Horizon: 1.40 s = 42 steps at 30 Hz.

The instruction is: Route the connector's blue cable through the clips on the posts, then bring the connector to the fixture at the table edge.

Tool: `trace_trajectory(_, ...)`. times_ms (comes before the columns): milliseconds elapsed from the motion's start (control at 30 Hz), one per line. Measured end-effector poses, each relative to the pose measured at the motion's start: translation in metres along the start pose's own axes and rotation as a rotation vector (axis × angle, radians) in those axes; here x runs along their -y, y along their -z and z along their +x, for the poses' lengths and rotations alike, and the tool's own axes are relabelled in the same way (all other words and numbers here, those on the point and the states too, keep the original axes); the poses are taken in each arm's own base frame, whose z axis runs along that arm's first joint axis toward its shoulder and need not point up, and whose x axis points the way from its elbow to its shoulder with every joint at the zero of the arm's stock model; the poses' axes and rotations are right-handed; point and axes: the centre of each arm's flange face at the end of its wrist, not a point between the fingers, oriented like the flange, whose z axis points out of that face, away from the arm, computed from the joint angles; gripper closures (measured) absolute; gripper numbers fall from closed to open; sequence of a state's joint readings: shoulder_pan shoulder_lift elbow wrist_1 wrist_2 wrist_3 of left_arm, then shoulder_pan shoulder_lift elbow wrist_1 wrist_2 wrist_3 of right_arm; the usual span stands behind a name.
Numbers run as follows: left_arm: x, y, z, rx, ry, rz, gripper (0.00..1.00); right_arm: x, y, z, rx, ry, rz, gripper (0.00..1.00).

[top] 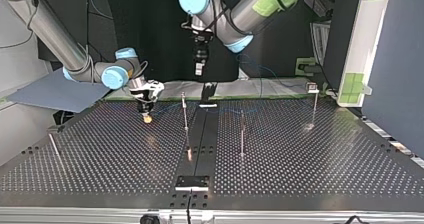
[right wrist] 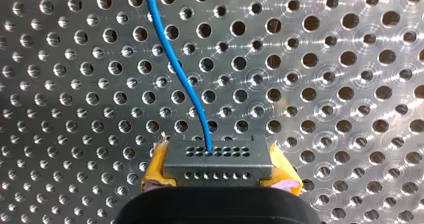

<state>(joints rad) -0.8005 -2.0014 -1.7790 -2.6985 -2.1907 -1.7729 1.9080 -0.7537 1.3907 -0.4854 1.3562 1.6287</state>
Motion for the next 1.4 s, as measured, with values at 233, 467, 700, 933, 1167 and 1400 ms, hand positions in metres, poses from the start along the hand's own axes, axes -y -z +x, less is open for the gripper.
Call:
trace_trajectory(233, -0.010, 0.020, -0.008, 0.006, 0.029, 0.014, 0.00, 0.001, 0.001, -0.001, 0.010, -0.007, 0.000, 1.00)
trace_trajectory(467, -0.016, 0.037, -0.018, 0.043, 0.082, 0.054, 0.00, 0.000, 0.001, -0.001, 0.011, -0.010, -0.001, 1.00)
trace_trajectory(700, -0.026, 0.054, -0.028, 0.090, 0.122, 0.069, 0.00, -0.002, 0.002, -0.002, 0.017, -0.015, -0.004, 1.00)
trace_trajectory(933, -0.036, 0.073, -0.036, 0.136, 0.153, 0.077, 0.00, -0.007, 0.005, -0.004, 0.043, -0.019, -0.014, 1.00)
trace_trajectory(1167, -0.048, 0.092, -0.039, 0.150, 0.177, 0.083, 0.00, -0.015, 0.006, -0.004, 0.055, -0.016, -0.044, 1.00)
trace_trajectory(1400, -0.061, 0.111, -0.042, 0.170, 0.194, 0.094, 0.00, -0.020, 0.013, 0.013, 0.070, 0.003, -0.091, 1.00)
